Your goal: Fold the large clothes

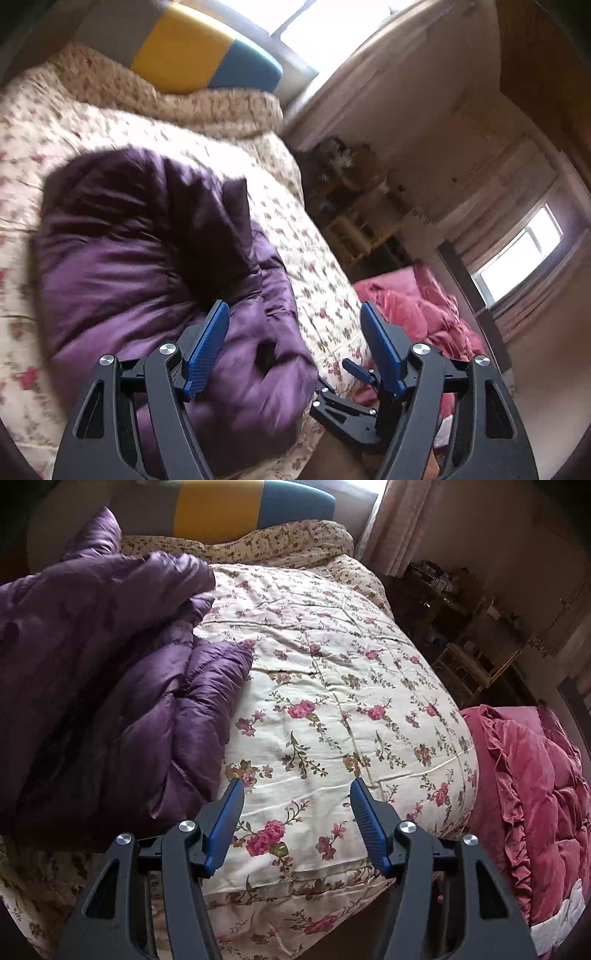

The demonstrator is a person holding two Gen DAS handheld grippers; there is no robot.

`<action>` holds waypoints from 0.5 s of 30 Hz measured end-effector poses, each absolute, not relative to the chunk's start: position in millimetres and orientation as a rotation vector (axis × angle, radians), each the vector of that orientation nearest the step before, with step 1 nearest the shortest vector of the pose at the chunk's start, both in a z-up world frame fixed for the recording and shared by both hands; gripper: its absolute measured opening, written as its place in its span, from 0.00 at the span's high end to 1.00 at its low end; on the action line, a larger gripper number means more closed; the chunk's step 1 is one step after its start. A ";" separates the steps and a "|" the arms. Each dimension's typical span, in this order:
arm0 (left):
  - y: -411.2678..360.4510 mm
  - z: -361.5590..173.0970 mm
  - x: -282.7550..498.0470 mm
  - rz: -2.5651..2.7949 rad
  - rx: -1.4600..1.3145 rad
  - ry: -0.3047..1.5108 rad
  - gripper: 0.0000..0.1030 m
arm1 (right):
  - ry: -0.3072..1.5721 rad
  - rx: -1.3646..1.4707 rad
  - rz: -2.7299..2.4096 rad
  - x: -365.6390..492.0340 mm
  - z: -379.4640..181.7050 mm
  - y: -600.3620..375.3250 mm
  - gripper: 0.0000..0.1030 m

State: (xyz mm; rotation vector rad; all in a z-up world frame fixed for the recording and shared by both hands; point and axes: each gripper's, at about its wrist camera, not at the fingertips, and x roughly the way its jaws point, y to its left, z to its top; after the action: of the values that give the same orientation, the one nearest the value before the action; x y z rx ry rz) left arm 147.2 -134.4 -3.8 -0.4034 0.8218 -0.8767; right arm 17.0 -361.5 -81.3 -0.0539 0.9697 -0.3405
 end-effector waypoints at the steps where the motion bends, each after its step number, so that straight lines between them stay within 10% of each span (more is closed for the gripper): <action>1: -124.2 0.0 143.3 -0.865 -0.407 0.802 0.28 | 0.964 -0.053 -0.341 15.6 -78.6 -360.9 0.42; 15: -29.0 -88.8 125.4 -0.483 -0.362 0.919 0.40 | 0.889 -0.076 -0.292 -4.0 -40.7 -330.2 0.42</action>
State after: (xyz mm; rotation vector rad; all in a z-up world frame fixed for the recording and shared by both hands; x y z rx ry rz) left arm 125.4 -29.0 -88.8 -0.3623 0.9186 -0.4828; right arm -4.0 -330.2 -40.7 -0.0762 0.8891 -0.2923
